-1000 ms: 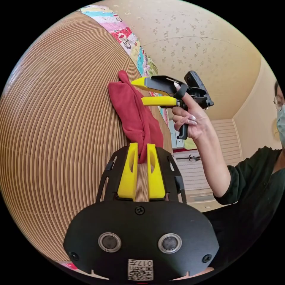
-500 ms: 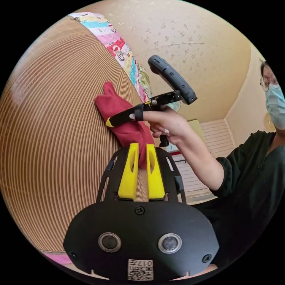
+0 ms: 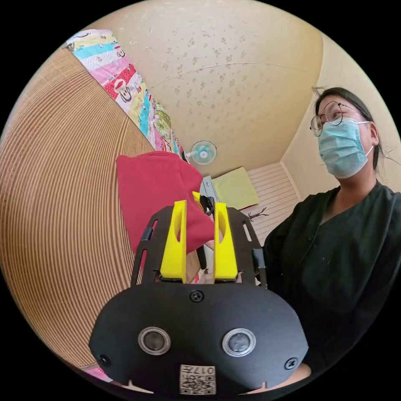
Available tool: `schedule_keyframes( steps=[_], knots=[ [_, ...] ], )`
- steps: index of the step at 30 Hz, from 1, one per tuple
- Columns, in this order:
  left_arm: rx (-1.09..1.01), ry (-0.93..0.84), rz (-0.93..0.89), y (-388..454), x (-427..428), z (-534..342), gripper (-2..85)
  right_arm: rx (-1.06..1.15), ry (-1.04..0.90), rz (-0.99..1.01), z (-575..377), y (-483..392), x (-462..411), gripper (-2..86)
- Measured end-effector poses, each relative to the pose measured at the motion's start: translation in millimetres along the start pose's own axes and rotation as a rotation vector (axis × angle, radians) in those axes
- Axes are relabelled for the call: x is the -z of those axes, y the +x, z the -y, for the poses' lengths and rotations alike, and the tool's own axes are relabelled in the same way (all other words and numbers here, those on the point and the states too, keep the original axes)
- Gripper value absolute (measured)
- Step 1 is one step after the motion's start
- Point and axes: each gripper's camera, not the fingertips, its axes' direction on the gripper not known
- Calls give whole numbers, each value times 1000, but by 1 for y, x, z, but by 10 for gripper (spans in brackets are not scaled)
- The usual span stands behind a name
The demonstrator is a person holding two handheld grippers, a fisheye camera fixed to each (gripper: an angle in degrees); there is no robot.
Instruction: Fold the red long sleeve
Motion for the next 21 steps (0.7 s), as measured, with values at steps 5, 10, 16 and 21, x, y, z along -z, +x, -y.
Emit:
schedule_keyframes(
  steps=[5, 10, 16, 21],
  knots=[
    [47, -168, 79, -26, -104, -4, 106, -97, 121, -142, -66, 65, 96, 97],
    [120, -409, 358, -56, -173, -25, 82, -264, 135, -56, -92, 123, 128, 127],
    [84, -469, 418, -37, -181, 1, 117, -321, 151, -187, -59, 103, 163, 176],
    [60, -577, 489, -45, -213, 16, 119, -320, -67, -300, -11, 92, 145, 105]
  ],
)
